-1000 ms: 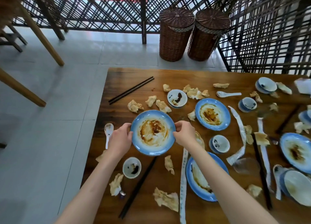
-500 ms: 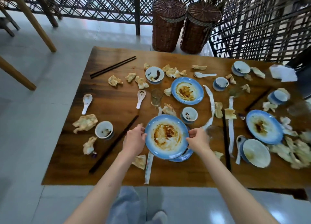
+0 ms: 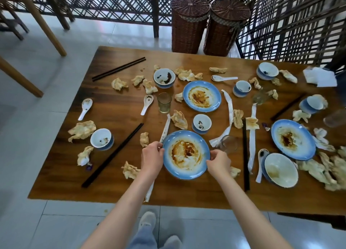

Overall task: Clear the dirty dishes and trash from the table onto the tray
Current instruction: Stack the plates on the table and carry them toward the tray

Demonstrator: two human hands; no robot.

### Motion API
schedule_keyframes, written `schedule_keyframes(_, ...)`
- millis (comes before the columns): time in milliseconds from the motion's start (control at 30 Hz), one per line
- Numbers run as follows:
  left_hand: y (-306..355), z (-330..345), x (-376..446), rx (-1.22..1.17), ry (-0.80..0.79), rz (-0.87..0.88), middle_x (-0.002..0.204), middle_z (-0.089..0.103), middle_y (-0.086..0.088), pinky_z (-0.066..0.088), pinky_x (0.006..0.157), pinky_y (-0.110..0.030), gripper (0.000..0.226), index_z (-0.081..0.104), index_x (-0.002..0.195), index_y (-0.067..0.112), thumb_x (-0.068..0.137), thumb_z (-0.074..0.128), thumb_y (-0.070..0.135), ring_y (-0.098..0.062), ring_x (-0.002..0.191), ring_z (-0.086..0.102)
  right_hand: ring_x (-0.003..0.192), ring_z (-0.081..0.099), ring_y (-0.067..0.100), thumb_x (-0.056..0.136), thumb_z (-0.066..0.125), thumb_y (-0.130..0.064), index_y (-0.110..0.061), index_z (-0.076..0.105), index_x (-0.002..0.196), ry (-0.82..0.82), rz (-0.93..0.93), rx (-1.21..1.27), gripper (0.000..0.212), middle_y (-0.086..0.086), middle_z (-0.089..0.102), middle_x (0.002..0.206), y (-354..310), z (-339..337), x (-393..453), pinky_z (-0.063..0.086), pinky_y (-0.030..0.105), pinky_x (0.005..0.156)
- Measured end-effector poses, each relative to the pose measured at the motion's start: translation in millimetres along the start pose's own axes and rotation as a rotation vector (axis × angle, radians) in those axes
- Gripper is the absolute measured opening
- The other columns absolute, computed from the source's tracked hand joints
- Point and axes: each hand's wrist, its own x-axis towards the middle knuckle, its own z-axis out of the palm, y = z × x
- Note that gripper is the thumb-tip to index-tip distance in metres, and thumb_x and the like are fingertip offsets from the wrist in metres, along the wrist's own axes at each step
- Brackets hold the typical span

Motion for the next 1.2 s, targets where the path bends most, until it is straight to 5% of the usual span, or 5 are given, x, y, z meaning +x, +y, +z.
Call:
schedule_keyframes(167, 2, 0, 2, 0.014, 0.034, -0.013, 0.106, 0.067, -0.003, 0.042, 0.075, -0.021, 0.025, 0.065, 0.113, 0.011, 0.090, 0.061, 0.018, -0.016, 0.096, 0.060, 0.099, 0.059, 0.021, 0.082, 0.066, -0.009, -0.010, 0.061, 0.111, -0.016, 0.005, 0.014, 0.029, 0.006, 0.065, 0.109, -2, 2, 2, 0.042, 0.024, 0.071)
schedule_keyframes(467, -3, -1, 11, -0.047, -0.018, -0.080, 0.108, 0.067, 0.001, 0.047, 0.081, -0.023, 0.027, 0.066, 0.114, 0.015, 0.088, 0.064, 0.018, -0.010, 0.095, 0.059, 0.085, 0.050, 0.012, 0.082, 0.064, -0.004, -0.014, 0.060, 0.110, -0.047, -0.008, 0.035, 0.030, 0.003, 0.063, 0.107, 1, 5, 13, 0.044, 0.024, 0.069)
schedule_keyframes(867, 0, -18, 8, -0.144, -0.061, -0.064, 0.114, 0.065, 0.000, 0.049, 0.088, -0.028, 0.031, 0.062, 0.121, 0.013, 0.090, 0.059, 0.015, -0.011, 0.100, 0.058, 0.109, 0.056, 0.019, 0.085, 0.059, -0.004, -0.014, 0.055, 0.126, -0.087, -0.090, 0.152, 0.042, 0.003, 0.060, 0.119, -15, -10, 5, 0.048, 0.024, 0.077)
schedule_keyframes(1100, 42, -46, 22, -0.200, 0.000, 0.032, 0.110, 0.067, 0.002, 0.047, 0.079, -0.022, 0.029, 0.064, 0.118, 0.014, 0.090, 0.060, 0.016, -0.006, 0.089, 0.055, 0.085, 0.060, 0.013, 0.083, 0.062, -0.005, -0.015, 0.064, 0.107, -0.039, -0.154, 0.211, 0.027, -0.011, 0.060, 0.084, -49, -49, 14, 0.057, 0.036, 0.076)
schedule_keyframes(1200, 65, -49, 36, -0.225, 0.014, 0.065, 0.110, 0.067, 0.002, 0.045, 0.076, -0.019, 0.029, 0.064, 0.118, 0.014, 0.090, 0.060, 0.016, -0.004, 0.088, 0.054, 0.082, 0.060, 0.011, 0.082, 0.063, -0.006, -0.013, 0.065, 0.103, -0.007, -0.160, 0.242, 0.022, -0.010, 0.059, 0.081, -61, -67, 28, 0.054, 0.027, 0.066)
